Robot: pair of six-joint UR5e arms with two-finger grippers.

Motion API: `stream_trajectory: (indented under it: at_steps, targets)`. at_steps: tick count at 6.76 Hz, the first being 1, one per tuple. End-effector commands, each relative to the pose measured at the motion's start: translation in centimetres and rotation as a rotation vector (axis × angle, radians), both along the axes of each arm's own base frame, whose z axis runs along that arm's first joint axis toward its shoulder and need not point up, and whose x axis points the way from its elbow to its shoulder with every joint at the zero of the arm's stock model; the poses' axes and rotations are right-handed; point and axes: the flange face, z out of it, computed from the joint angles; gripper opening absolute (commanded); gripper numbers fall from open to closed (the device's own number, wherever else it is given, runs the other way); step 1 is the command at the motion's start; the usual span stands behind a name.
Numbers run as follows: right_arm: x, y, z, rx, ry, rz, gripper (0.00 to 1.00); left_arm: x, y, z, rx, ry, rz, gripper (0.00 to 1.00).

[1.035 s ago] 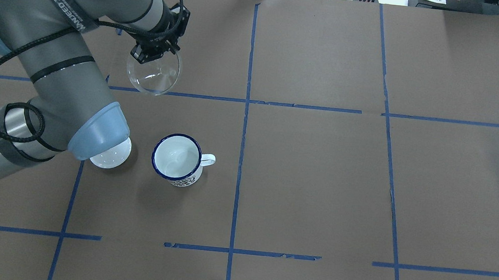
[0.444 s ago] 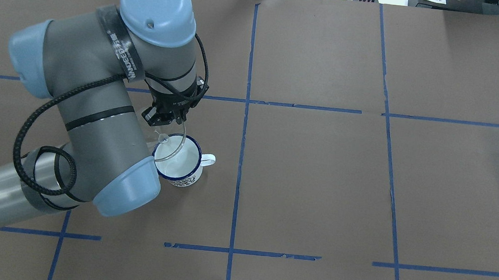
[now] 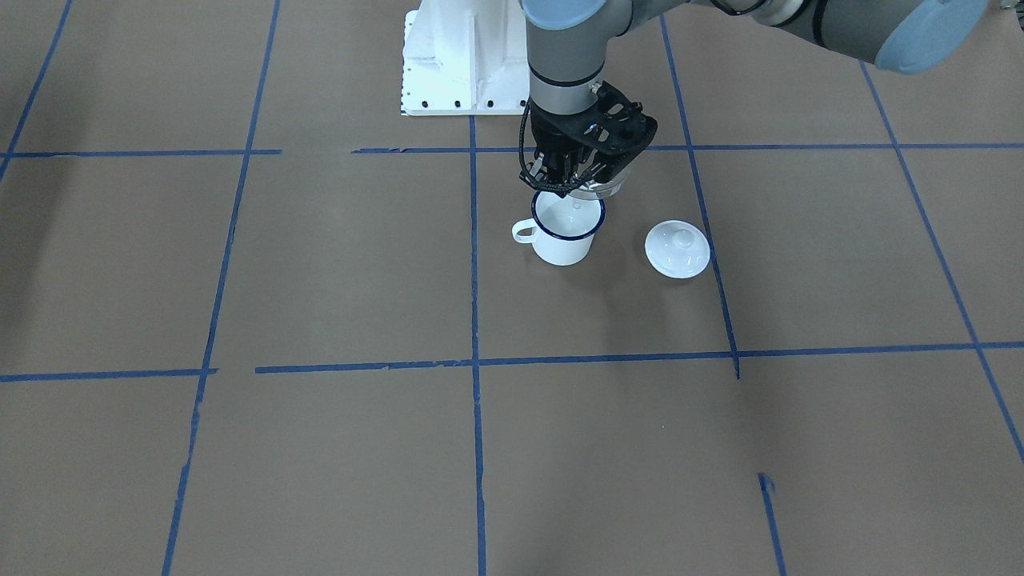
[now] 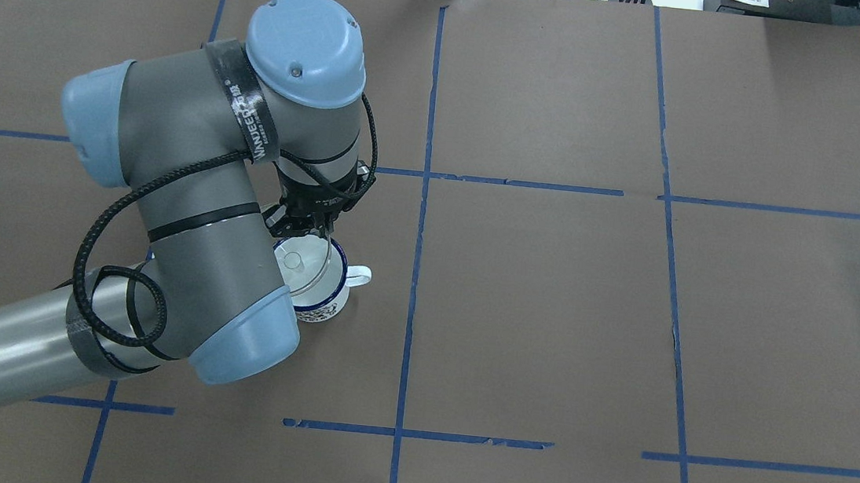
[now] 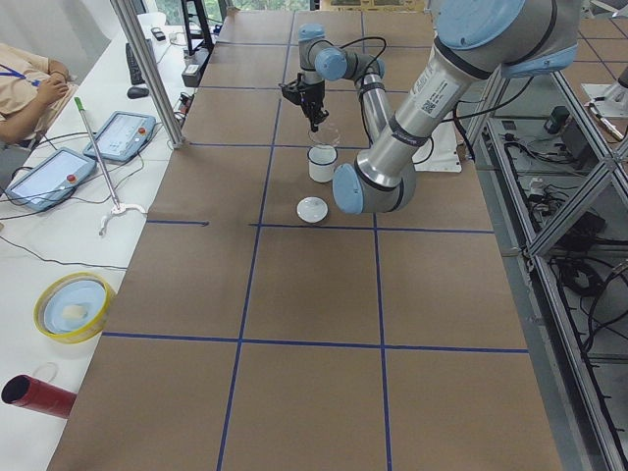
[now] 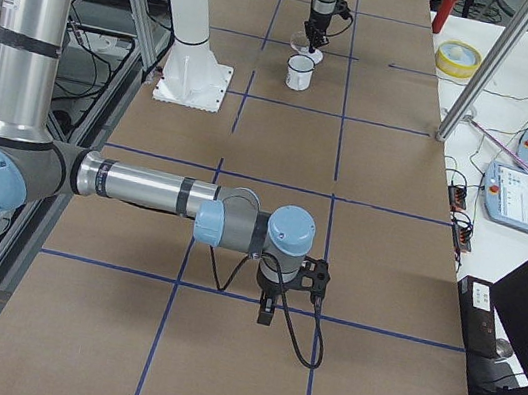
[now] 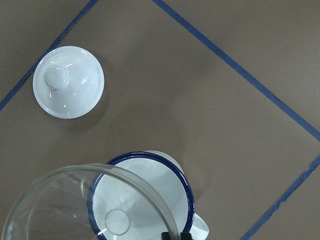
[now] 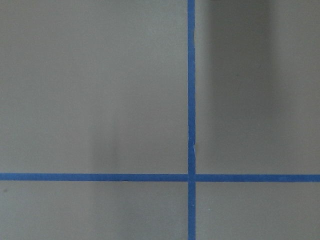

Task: Place funnel on cup
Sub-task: 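Carry the funnel over the open mug and lower it in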

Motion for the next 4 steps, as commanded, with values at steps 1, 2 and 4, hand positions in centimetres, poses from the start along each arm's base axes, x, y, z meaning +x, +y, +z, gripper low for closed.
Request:
stream_trajectory:
  at_steps: [1,2,4]
  targets:
    - [0.0,0.0,0.0,0.0,0.0,0.0,1.0,1.6,-0.8,0.6,0.006,-0.005,0.021,0.0]
    - [0.0,0.0,0.0,0.0,0.0,0.0,1.0,2.7,-1.4,1.6,0.001,-0.009,0.024,0.0]
    - [0.0,0.0,0.0,0.0,0.0,0.0,1.0,4.6,0.2,2.4,-0.005,-0.016,0.06,0.0]
